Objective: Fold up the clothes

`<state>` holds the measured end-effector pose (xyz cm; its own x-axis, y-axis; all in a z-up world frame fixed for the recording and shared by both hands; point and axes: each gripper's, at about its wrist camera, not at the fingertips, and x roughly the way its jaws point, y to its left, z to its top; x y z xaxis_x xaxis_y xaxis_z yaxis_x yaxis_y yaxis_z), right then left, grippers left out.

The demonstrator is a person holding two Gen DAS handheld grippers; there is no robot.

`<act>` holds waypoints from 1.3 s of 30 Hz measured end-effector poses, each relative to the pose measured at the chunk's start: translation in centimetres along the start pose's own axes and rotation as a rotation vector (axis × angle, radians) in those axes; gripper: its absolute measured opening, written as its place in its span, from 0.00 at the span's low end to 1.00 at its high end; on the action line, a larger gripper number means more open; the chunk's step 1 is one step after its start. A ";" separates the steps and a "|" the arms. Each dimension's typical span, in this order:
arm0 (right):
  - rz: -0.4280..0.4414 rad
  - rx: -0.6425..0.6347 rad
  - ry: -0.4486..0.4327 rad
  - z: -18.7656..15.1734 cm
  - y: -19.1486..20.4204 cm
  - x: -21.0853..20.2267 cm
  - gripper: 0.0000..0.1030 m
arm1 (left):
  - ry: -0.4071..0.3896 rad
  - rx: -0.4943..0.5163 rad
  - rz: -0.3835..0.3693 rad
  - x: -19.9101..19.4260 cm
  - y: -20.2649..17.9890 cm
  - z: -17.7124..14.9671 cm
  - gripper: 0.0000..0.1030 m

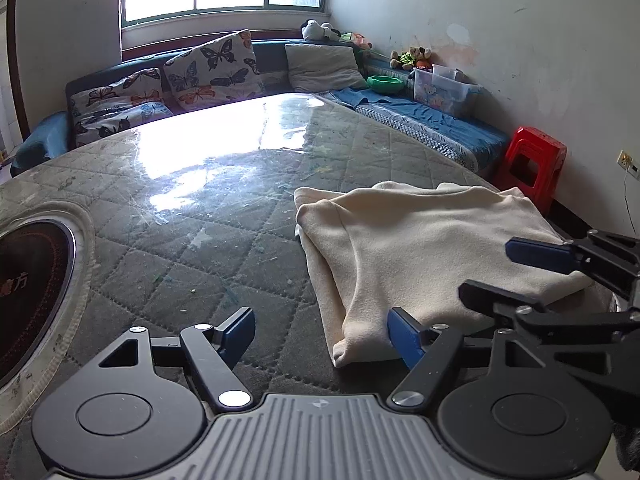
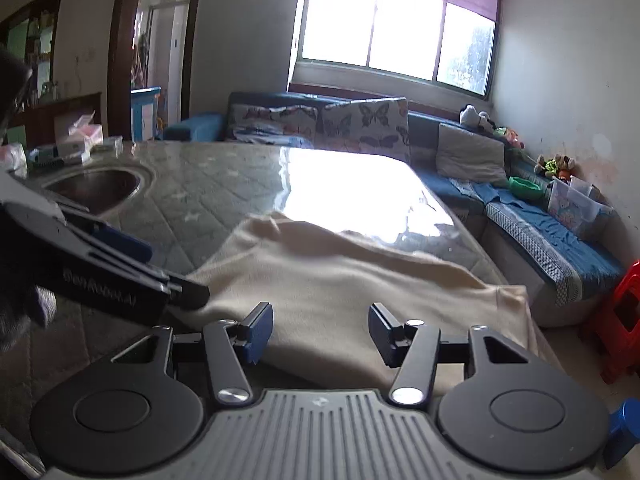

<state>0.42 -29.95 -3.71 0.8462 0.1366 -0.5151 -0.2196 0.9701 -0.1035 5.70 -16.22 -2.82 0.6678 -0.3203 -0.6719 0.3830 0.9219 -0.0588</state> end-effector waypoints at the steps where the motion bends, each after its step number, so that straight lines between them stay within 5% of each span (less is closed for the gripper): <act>1: 0.010 -0.001 -0.003 0.1 0.2 0.2 0.53 | -0.002 -0.004 0.014 -0.1 0.1 0.0 0.74; 22: 0.102 -0.079 0.002 0.1 1.7 0.4 0.54 | -0.015 -0.067 0.052 -1.9 3.0 -0.8 0.80; 34: 0.022 0.018 0.052 -0.4 0.8 -1.2 0.82 | -0.024 -0.056 0.032 -2.9 2.1 -1.6 1.00; 39: -0.019 0.061 0.065 -1.0 0.4 -1.9 0.88 | -0.016 -0.059 0.027 -3.2 1.9 -1.9 1.00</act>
